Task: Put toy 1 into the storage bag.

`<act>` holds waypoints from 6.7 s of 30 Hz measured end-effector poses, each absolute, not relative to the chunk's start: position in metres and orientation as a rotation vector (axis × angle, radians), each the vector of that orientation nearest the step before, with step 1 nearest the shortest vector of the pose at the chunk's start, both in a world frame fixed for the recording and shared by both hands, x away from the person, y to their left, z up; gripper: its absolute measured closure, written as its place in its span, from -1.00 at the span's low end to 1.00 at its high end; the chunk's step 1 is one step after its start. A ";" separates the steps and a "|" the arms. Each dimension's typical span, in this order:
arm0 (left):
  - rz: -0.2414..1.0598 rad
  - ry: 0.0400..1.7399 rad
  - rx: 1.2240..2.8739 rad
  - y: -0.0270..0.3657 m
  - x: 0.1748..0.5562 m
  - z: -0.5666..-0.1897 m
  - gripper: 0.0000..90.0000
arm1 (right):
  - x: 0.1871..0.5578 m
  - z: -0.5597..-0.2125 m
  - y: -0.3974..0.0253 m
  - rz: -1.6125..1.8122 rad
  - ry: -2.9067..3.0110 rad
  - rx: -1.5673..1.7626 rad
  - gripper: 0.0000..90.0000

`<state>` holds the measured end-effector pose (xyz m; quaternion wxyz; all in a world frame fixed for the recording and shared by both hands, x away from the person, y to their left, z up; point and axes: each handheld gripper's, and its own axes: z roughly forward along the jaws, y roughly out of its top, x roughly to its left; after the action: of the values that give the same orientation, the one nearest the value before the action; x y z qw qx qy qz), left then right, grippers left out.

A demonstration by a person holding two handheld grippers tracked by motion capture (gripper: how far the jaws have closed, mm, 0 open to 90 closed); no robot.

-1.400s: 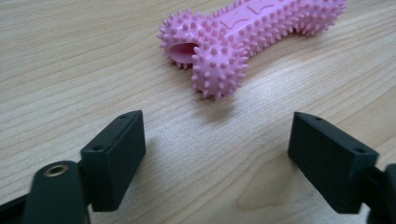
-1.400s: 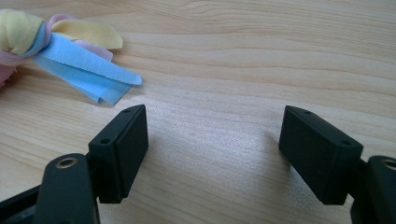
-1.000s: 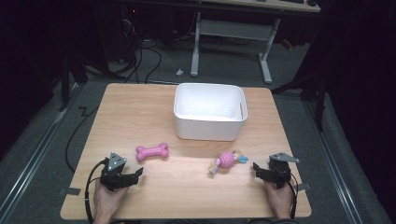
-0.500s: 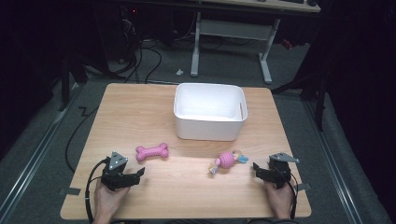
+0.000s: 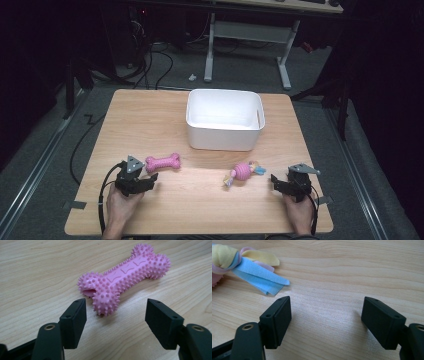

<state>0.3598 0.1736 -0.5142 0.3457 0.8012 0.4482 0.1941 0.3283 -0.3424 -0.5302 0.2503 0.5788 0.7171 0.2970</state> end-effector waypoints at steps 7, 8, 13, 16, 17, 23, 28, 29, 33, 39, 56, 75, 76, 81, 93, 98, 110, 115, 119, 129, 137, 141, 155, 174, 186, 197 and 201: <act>0.522 1.187 2.084 0.172 0.368 -0.515 -0.16 | 0.328 -0.530 -0.342 0.809 1.953 1.574 -0.46; 0.524 1.188 2.086 0.171 0.369 -0.516 -0.16 | 0.328 -0.530 -0.342 0.809 1.953 1.573 -0.46; 0.521 1.205 2.085 0.171 0.373 -0.519 -0.08 | 0.328 -0.530 -0.342 0.809 1.953 1.571 -0.46; 0.515 1.211 2.082 0.172 0.374 -0.520 -0.04 | 0.328 -0.530 -0.342 0.810 1.954 1.571 -0.46; 0.510 1.212 2.078 0.172 0.375 -0.521 -0.03 | 0.328 -0.530 -0.342 0.810 1.954 1.572 -0.46; 0.494 1.222 2.074 0.171 0.378 -0.524 0.05 | 0.328 -0.530 -0.342 0.810 1.954 1.572 -0.46; 0.493 1.233 2.076 0.171 0.380 -0.526 0.14 | 0.328 -0.530 -0.342 0.810 1.956 1.571 -0.46; 0.491 1.232 2.079 0.171 0.380 -0.526 0.18 | 0.328 -0.530 -0.342 0.810 1.956 1.571 -0.46; 0.484 1.223 2.078 0.170 0.379 -0.526 0.30 | 0.328 -0.530 -0.342 0.810 1.956 1.571 -0.46; 0.488 1.208 2.089 0.170 0.378 -0.525 0.39 | 0.328 -0.530 -0.342 0.810 1.956 1.571 -0.46; 0.506 1.162 2.101 0.170 0.371 -0.519 0.43 | 0.328 -0.530 -0.342 0.811 1.956 1.571 -0.46; 0.484 1.124 2.049 0.178 0.356 -0.495 0.43 | 0.328 -0.530 -0.342 0.811 1.957 1.571 -0.46; 0.484 1.121 2.045 0.179 0.356 -0.493 0.43 | 0.328 -0.530 -0.342 0.811 1.956 1.571 -0.46; 0.475 1.118 2.014 0.182 0.352 -0.484 0.43 | 0.328 -0.530 -0.342 0.811 1.957 1.571 -0.46; 0.498 1.071 2.008 0.180 0.350 -0.459 0.43 | 0.328 -0.530 -0.342 0.811 1.958 1.571 -0.46; 0.490 1.036 2.009 0.176 0.352 -0.447 0.43 | 0.328 -0.530 -0.342 0.812 1.960 1.569 -0.46; 0.433 0.973 1.983 0.166 0.357 -0.421 0.43 | 0.328 -0.530 -0.342 0.812 1.965 1.561 -0.46; 0.416 0.959 1.980 0.164 0.359 -0.411 0.43 | 0.328 -0.530 -0.342 0.812 1.964 1.563 -0.46; 0.402 0.944 1.972 0.160 0.363 -0.403 0.43 | 0.328 -0.530 -0.342 0.813 1.967 1.559 -0.46; 0.389 0.883 1.990 0.143 0.374 -0.381 0.43 | 0.328 -0.530 -0.342 0.814 1.967 1.557 -0.46; 0.345 0.839 1.977 0.129 0.385 -0.366 0.43 | 0.328 -0.530 -0.342 0.814 1.968 1.559 -0.46; 0.334 0.816 1.982 0.121 0.390 -0.360 0.43 | 0.328 -0.530 -0.342 0.814 1.968 1.558 -0.46; 0.314 0.766 2.011 0.097 0.411 -0.341 0.43 | 0.328 -0.530 -0.342 0.814 1.967 1.559 -0.46; 0.302 0.716 2.081 0.067 0.443 -0.331 0.43 | 0.328 -0.530 -0.342 0.814 1.966 1.560 -0.46; 0.288 0.717 2.120 0.046 0.463 -0.337 0.43 | 0.328 -0.530 -0.342 0.815 1.966 1.561 -0.46; 0.277 0.723 2.147 0.032 0.476 -0.343 0.43 | 0.328 -0.530 -0.342 0.814 1.966 1.563 -0.46; 0.276 0.720 2.157 0.029 0.479 -0.344 0.43 | 0.328 -0.530 -0.342 0.814 1.965 1.566 -0.46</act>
<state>0.4788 0.0287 -0.3444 0.4127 0.8576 0.2865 0.1096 0.3278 -0.3416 -0.5302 0.2475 0.5745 0.7207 0.2987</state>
